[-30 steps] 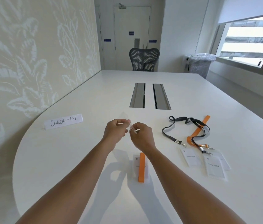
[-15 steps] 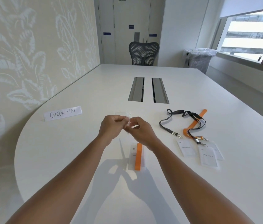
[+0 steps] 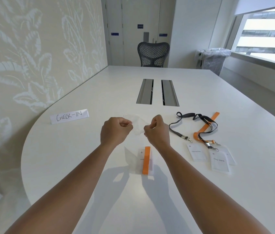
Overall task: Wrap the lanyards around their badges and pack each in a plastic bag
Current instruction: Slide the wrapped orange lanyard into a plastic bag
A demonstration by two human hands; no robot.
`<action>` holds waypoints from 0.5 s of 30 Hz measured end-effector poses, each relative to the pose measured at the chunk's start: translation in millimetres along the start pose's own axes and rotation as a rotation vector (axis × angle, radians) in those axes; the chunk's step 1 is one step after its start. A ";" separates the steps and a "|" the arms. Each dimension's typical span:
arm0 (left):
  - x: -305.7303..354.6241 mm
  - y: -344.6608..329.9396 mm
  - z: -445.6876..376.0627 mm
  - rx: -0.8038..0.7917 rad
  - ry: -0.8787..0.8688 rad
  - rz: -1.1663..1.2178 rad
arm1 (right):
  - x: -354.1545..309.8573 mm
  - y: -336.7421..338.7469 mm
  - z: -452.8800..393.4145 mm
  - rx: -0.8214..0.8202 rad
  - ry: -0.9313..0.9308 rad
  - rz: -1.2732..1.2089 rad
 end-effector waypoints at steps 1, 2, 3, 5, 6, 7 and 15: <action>-1.2 3.0 0.7 0.018 0.016 0.008 | -3.9 2.0 -0.6 0.014 0.055 0.052; -1.4 4.5 1.4 0.026 0.023 0.016 | -8.4 1.3 -0.9 0.007 0.115 0.102; -0.8 4.3 1.7 0.022 0.020 0.023 | -12.2 -1.6 -0.5 -0.018 0.167 0.146; 2.5 0.8 2.3 -0.009 -0.005 0.050 | -14.6 -10.8 0.2 -0.092 0.222 0.212; 5.0 -2.4 2.4 -0.034 -0.023 0.076 | -14.1 -15.1 0.3 -0.121 0.228 0.239; 8.0 -6.1 2.4 -0.066 -0.048 0.111 | -13.1 -17.9 0.2 -0.141 0.225 0.252; 26.2 -24.0 9.2 -0.355 -0.375 0.065 | -9.2 -21.6 -5.7 -0.269 0.137 0.221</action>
Point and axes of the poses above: each hand's wrist, its own z-axis away from the middle knuckle, its own y-axis out of the back of the hand, x = y × z, the point moved 9 cm from there along -z, towards the middle knuckle, and after that the axes turned 3 degrees about -y, right-handed, at the moved point
